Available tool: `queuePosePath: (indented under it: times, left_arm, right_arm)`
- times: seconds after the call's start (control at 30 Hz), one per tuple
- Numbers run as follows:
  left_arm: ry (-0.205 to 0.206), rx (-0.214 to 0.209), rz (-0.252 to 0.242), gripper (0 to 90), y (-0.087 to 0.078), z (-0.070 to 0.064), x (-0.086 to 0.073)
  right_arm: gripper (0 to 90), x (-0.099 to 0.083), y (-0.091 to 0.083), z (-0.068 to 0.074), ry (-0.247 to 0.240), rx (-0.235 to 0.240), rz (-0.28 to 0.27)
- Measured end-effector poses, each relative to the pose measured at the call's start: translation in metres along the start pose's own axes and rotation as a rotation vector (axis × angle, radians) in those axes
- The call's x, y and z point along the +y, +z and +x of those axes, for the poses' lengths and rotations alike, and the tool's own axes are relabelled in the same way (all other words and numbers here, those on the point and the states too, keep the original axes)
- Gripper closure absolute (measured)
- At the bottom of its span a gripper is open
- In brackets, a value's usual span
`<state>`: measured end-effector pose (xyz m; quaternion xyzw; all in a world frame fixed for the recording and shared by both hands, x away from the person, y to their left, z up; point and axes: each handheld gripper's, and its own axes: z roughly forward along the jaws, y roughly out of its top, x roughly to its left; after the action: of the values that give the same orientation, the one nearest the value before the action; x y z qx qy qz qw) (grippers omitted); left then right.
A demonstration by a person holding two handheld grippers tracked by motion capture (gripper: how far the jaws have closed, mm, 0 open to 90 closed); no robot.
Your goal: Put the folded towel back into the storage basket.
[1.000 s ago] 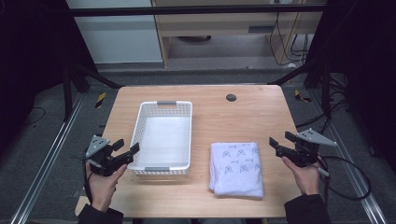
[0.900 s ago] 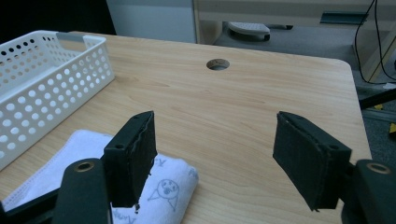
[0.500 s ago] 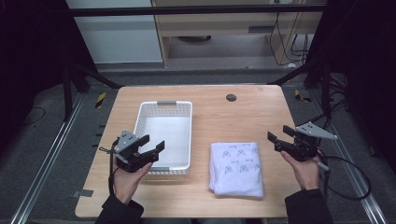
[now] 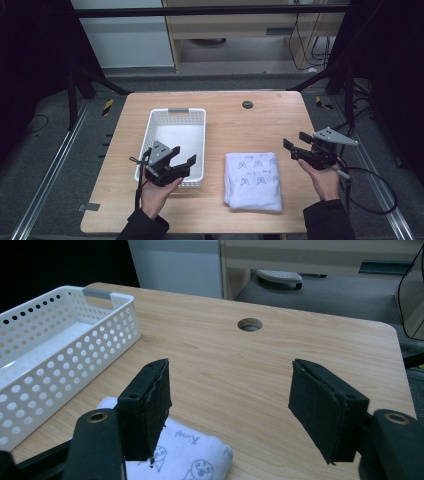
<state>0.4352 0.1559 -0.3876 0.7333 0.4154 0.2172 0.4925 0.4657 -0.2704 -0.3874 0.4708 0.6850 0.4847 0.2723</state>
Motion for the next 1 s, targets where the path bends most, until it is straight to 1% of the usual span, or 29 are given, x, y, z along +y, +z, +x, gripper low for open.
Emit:
queuePosePath:
  times: [0.27,0.33,0.37,0.4,0.57,0.63,0.67,0.7,0.73,0.77,0.8,0.83,0.87,0.93,1.0]
  left_arm:
    - [0.017,-0.045,0.016,36.0,0.013,-0.022,-0.002]
    - [0.025,-0.053,0.022,36.4,0.017,-0.027,-0.003]
    - [0.025,-0.053,0.022,36.7,0.017,-0.027,-0.003]
    - [0.031,-0.063,0.031,36.7,0.020,-0.033,-0.004]
    - [0.052,-0.083,0.050,37.6,0.028,-0.046,-0.007]
    - [0.053,-0.086,0.051,38.1,0.029,-0.048,-0.008]
    - [0.063,-0.093,0.061,38.3,0.032,-0.054,-0.009]
    - [0.063,-0.093,0.061,38.4,0.032,-0.054,-0.009]
    - [0.075,-0.101,0.073,38.4,0.034,-0.059,-0.012]
    - [0.075,-0.101,0.073,38.3,0.034,-0.059,-0.012]
    - [0.085,-0.099,0.081,38.3,0.035,-0.062,-0.013]
    - [0.085,-0.099,0.081,38.3,0.035,-0.062,-0.013]
    - [0.088,-0.103,0.084,38.3,0.037,-0.065,-0.015]
    - [0.095,-0.102,0.092,38.3,0.038,-0.067,-0.017]
    - [0.098,-0.104,0.098,38.3,0.039,-0.069,-0.018]
  right_arm:
    - [33.5,0.001,0.007,0.007,-0.013,0.022,0.017]
    - [33.5,0.000,0.008,0.007,-0.012,0.024,0.021]
    - [33.5,0.000,0.008,0.007,-0.012,0.024,0.021]
    - [33.5,-0.001,0.010,0.008,-0.011,0.027,0.030]
    - [33.4,-0.005,0.010,0.007,-0.010,0.030,0.037]
    - [33.4,-0.006,0.010,0.007,-0.013,0.027,0.042]
    - [33.1,-0.007,0.010,0.008,-0.017,0.028,0.043]
    - [33.1,-0.007,0.010,0.008,-0.017,0.028,0.043]
    - [33.0,-0.007,0.010,0.009,-0.019,0.032,0.043]
    - [33.0,-0.007,0.011,0.009,-0.020,0.032,0.046]
    - [32.9,-0.008,0.011,0.009,-0.024,0.033,0.049]
    - [32.9,-0.008,0.011,0.009,-0.024,0.033,0.049]
    - [32.9,-0.009,0.011,0.009,-0.029,0.029,0.051]
    - [33.0,-0.010,0.012,0.008,-0.024,0.031,0.049]
    - [33.1,-0.012,0.012,0.007,-0.010,0.036,0.049]
